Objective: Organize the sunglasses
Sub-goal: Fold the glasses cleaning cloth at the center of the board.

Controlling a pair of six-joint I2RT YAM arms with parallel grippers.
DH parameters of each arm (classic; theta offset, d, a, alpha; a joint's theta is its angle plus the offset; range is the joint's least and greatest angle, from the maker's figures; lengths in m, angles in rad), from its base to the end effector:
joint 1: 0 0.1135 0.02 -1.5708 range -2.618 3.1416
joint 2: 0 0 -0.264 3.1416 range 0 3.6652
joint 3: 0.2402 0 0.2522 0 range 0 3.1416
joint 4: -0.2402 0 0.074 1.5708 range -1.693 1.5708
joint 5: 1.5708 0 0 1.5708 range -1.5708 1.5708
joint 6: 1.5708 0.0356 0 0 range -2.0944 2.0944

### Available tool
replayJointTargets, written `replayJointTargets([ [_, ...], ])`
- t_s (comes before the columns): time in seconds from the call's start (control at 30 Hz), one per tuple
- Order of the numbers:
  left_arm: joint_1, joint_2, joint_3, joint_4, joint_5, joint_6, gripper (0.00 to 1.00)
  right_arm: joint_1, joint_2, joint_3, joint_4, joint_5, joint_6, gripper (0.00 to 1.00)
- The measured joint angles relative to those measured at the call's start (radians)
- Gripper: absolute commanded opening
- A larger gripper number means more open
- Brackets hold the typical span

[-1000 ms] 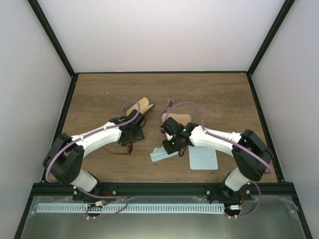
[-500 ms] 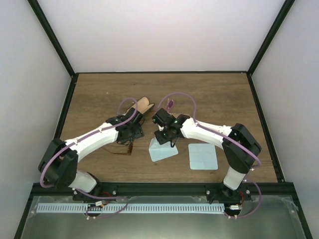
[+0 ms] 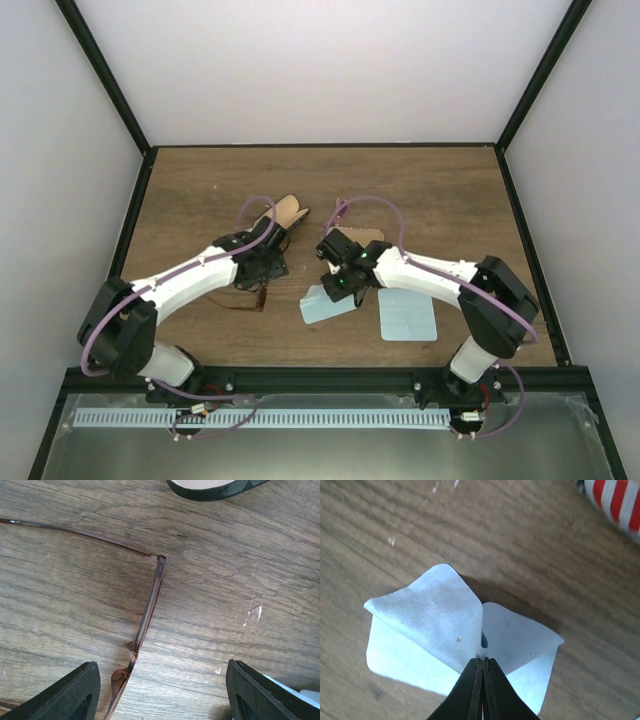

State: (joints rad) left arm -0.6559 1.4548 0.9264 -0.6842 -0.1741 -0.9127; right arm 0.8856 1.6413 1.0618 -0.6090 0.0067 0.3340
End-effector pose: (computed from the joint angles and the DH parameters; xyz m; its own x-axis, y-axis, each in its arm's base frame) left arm 0.2173 -0.1595 0.2019 -0.8911 -0.2975 -0.3428 -0.2493 0.9519 -0.1782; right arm 0.2010 0.2455 0.1912 -0.8080 -0.4706 -0.3545 -0.5375 0.8352 0.1164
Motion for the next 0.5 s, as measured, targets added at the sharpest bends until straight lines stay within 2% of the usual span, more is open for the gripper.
replayJointTargets([
  [0.2, 0.000, 0.007, 0.000, 0.003, 0.002, -0.003, 0.71, 0.003, -0.064, -0.084, 0.009, -0.040, 0.009, 0.01],
  [0.5, 0.000, 0.011, 0.000, 0.006, 0.005, -0.003, 0.71, 0.029, -0.070, -0.120, 0.023, -0.093, 0.019, 0.01],
])
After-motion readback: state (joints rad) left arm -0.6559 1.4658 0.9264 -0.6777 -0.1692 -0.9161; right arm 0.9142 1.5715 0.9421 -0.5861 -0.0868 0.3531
